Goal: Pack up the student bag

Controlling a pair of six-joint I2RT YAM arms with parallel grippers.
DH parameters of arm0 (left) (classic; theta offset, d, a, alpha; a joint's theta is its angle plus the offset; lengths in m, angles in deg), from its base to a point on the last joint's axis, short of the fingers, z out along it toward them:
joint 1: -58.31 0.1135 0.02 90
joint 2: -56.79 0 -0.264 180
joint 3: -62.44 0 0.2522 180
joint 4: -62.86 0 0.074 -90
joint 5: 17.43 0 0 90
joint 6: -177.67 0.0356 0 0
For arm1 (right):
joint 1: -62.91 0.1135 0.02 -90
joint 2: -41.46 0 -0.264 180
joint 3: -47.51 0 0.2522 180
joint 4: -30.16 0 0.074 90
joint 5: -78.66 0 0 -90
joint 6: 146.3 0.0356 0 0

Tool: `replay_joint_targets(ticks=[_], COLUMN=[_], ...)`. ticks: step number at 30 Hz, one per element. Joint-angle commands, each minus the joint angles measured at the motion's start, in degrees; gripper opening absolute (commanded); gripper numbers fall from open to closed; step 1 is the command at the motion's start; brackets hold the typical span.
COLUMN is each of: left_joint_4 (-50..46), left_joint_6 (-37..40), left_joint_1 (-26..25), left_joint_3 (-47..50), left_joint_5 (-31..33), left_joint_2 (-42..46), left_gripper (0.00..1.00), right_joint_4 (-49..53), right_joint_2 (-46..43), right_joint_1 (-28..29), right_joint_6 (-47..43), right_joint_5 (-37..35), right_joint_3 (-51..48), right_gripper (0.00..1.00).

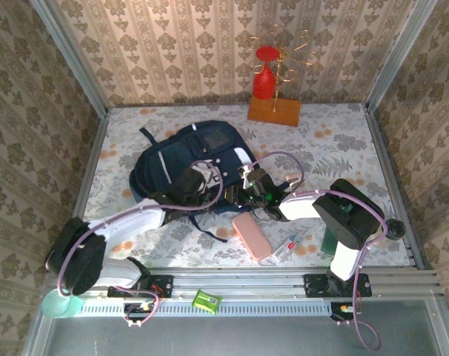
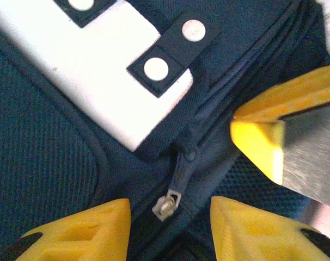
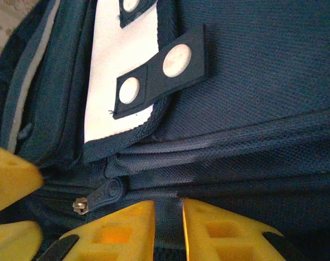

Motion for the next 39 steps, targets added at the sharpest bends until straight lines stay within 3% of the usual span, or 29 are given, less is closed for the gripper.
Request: replay_joint_targets(ticks=[1,8,12,18,25,33,39], left_joint_4=[-4.03,-4.85,-6.19,-5.02,-0.44,6.77,6.68], left_joint_6=[4.48,6.71,6.99,7.1,6.13,3.67,3.3], left_joint_1=[-0.64,-1.71,-2.2,-2.15,-2.06,0.54,2.57], left_joint_3=[-3.28,-8.11,-9.96,-10.48,-8.2,-2.09,-1.2], left_joint_5=[5.3,3.46,7.61,10.53,8.3,3.74,0.44], left_joint_2=[-4.07,-11.73,-14.6,-17.17,-12.55,-4.95,-5.1], left_gripper=[0.43,0.43,0.43,0.33,0.15,0.08,0.11], right_joint_4=[-1.39,-6.57,-6.75,-5.71,-5.35,-5.08,-4.65], right_joint_2=[1.69,4.07,4.57,4.7,4.58,4.62,4.64], right_joint_1=[0.4,0.27,0.31,0.13,-0.13,-0.13,-0.13], right_joint_6=[5.69,10.02,10.23,9.69,9.82,10.0,9.99], right_joint_5=[0.01,0.62,0.67,0.18,-0.17,-0.13,-0.17], right_joint_3=[-3.5,-5.16,-5.34,-5.88,-6.93,-6.93,-6.63], right_gripper=[0.21,0.19,0.18,0.18,0.17,0.17,0.17])
